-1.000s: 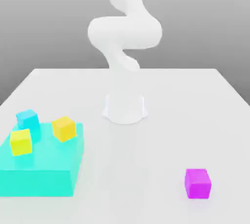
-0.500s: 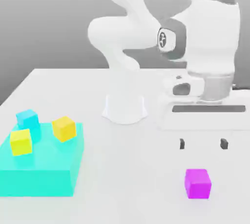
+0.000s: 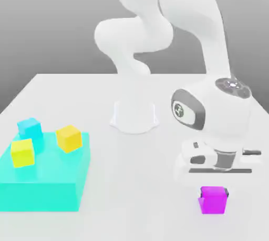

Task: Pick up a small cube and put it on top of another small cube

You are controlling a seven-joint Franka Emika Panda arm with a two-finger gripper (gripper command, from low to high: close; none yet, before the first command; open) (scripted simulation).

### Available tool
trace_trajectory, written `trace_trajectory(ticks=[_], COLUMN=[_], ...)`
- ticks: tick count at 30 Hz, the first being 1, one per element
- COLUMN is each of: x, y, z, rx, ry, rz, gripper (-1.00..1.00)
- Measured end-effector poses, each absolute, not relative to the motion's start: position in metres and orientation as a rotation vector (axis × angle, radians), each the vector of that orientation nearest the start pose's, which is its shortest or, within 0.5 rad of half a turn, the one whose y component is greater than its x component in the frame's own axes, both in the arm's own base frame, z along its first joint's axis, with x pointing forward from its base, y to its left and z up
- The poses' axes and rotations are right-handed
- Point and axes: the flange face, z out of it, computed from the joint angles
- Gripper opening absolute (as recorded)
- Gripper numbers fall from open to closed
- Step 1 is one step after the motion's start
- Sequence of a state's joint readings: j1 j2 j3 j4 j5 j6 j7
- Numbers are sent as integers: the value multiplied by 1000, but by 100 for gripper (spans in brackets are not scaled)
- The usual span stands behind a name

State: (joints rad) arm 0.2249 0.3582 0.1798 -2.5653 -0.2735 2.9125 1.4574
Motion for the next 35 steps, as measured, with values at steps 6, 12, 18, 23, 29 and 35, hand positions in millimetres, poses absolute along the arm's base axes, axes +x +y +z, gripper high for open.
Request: trace_trajectory(ticks=[6, 12, 18, 23, 29, 35], x=[396, 410, 377, 324, 276, 273], y=[183, 50, -58, -135, -178, -178], z=[197, 250, 297, 328, 321, 283], rx=[-2883, -2666, -2365, -2027, -1746, -1738], ry=[1259, 1749, 2154, 2446, 2609, 2615], rz=[-8, -55, -57, -30, 0, -1], gripper=[-100, -100, -100, -100, -100, 100])
